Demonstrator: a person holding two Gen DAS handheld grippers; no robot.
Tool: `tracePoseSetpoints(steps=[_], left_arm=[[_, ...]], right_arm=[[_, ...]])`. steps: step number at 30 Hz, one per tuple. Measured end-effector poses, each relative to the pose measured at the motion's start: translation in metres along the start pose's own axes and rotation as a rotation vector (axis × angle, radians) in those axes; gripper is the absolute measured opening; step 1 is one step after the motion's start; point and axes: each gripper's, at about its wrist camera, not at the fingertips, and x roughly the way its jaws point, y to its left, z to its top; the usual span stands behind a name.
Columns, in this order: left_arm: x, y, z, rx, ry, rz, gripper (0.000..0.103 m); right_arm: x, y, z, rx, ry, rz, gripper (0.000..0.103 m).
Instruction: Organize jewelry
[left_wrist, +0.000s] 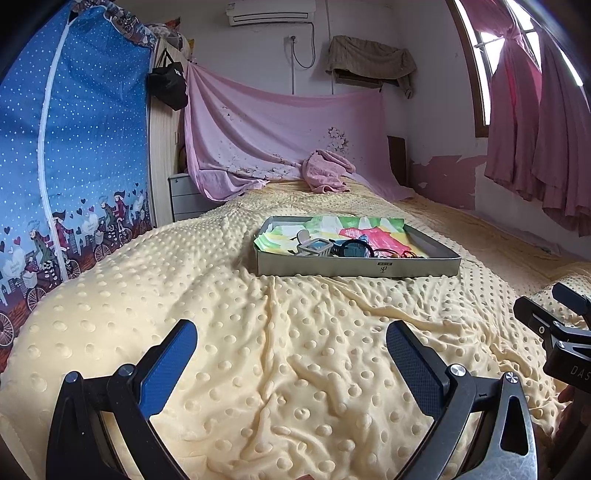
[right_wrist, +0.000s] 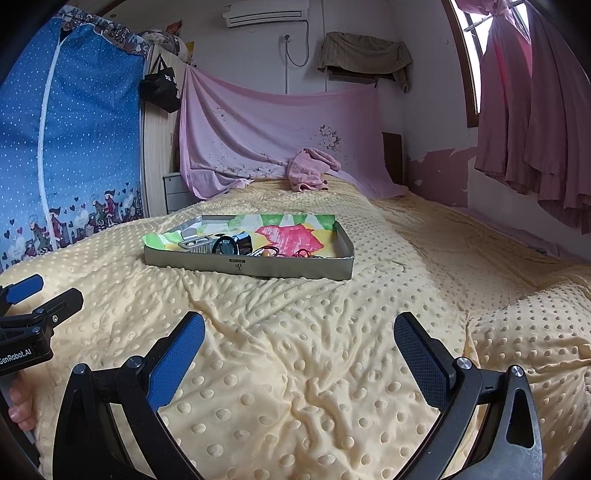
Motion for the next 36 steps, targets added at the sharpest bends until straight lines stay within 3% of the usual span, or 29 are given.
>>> tracePoseSetpoints(steps=[36], left_arm=[[-0.0017, 0.0052, 0.002, -0.01, -0.001, 0.006, 0.103]], right_arm=[[-0.0004, 0.0017, 0.001, -0.009, -0.003, -0.001, 0.101]])
